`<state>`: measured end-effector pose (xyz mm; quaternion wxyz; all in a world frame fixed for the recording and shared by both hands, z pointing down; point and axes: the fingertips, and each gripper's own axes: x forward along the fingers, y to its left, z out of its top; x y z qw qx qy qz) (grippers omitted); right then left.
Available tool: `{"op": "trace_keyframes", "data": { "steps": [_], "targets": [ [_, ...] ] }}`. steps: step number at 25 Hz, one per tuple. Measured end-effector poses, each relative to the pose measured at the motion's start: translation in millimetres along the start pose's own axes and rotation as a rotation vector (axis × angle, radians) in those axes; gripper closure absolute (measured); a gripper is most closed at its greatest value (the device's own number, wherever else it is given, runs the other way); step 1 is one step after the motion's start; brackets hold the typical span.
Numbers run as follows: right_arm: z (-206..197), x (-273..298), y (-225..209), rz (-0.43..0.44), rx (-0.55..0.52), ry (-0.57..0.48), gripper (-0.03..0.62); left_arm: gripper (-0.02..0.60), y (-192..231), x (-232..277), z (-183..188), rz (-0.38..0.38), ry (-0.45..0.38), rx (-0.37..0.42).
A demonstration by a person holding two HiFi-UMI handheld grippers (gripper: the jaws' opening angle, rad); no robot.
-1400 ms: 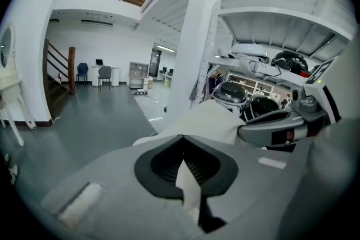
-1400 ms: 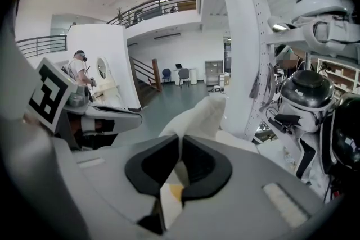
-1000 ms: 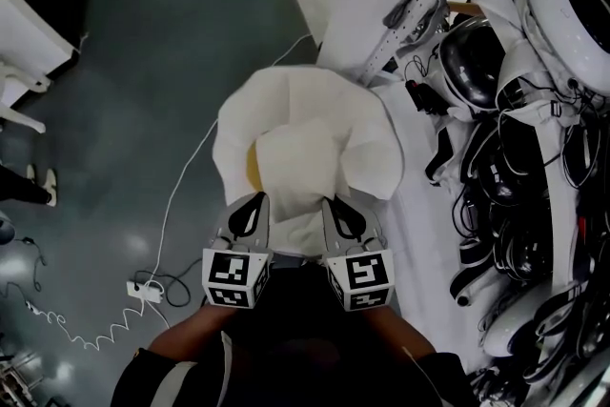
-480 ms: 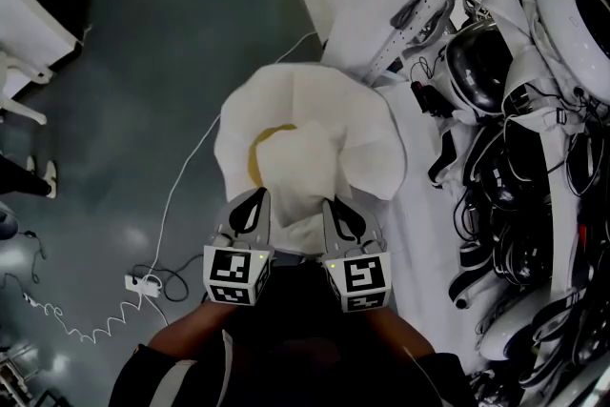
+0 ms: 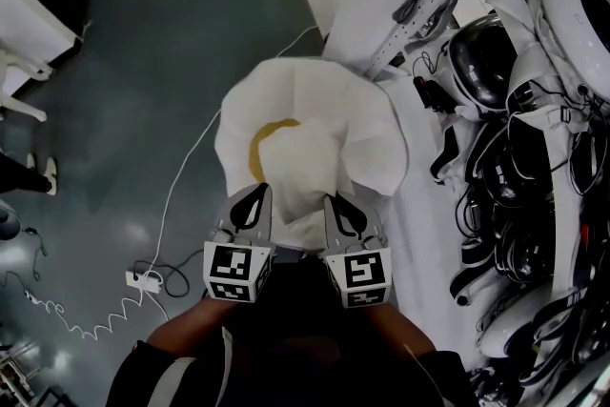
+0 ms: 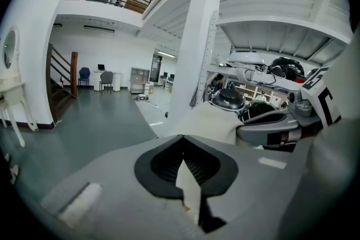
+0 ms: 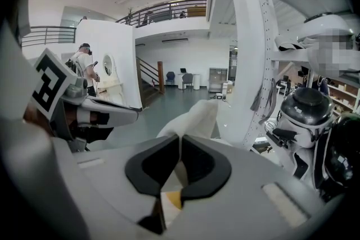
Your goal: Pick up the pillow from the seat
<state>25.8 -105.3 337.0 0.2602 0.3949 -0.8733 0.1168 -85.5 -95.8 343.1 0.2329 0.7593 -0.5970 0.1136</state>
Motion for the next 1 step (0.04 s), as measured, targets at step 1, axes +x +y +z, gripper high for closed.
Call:
{"op": "trace_keyframes", "data": {
  "steps": [1],
  "targets": [
    [-0.3, 0.5, -0.3, -0.001, 0.0, 0.0, 0.575, 0.58, 0.2, 0.3, 0.2, 0.0, 0.001, 0.001]
  ]
}}
